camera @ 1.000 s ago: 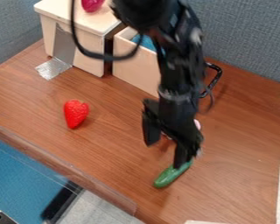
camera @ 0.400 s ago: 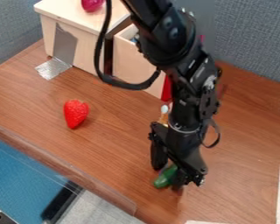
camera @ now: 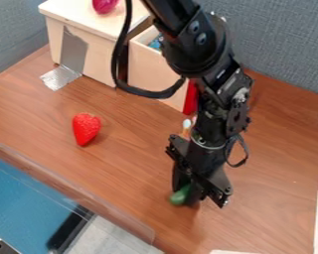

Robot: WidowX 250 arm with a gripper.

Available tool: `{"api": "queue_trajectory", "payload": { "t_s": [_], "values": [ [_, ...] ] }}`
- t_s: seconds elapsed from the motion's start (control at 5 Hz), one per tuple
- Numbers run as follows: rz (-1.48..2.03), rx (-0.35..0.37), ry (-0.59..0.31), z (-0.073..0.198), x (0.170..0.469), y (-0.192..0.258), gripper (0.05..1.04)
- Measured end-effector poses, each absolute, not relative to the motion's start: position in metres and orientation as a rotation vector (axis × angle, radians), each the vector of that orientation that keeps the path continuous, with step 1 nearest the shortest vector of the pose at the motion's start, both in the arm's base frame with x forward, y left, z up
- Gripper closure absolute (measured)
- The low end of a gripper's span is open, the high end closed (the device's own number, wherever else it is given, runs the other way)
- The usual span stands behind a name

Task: Move the cucumber from the right side of the table to the left

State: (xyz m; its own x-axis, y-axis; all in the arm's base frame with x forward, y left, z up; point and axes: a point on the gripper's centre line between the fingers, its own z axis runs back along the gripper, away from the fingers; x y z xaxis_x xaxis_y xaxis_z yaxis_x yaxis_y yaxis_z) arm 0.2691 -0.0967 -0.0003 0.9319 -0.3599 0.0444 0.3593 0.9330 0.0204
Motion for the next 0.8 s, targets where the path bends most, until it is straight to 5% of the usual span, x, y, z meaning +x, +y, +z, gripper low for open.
{"api": "queue_trajectory", "payload": {
  "t_s": [0.4,0.8],
  "values": [
    [-0.248,-0.022,-0.157,0.077,0.266,-0.040,0.759],
    [-0.031,-0.013,-0.094,0.087,0.247,0.055,0.759]
  ]
}}
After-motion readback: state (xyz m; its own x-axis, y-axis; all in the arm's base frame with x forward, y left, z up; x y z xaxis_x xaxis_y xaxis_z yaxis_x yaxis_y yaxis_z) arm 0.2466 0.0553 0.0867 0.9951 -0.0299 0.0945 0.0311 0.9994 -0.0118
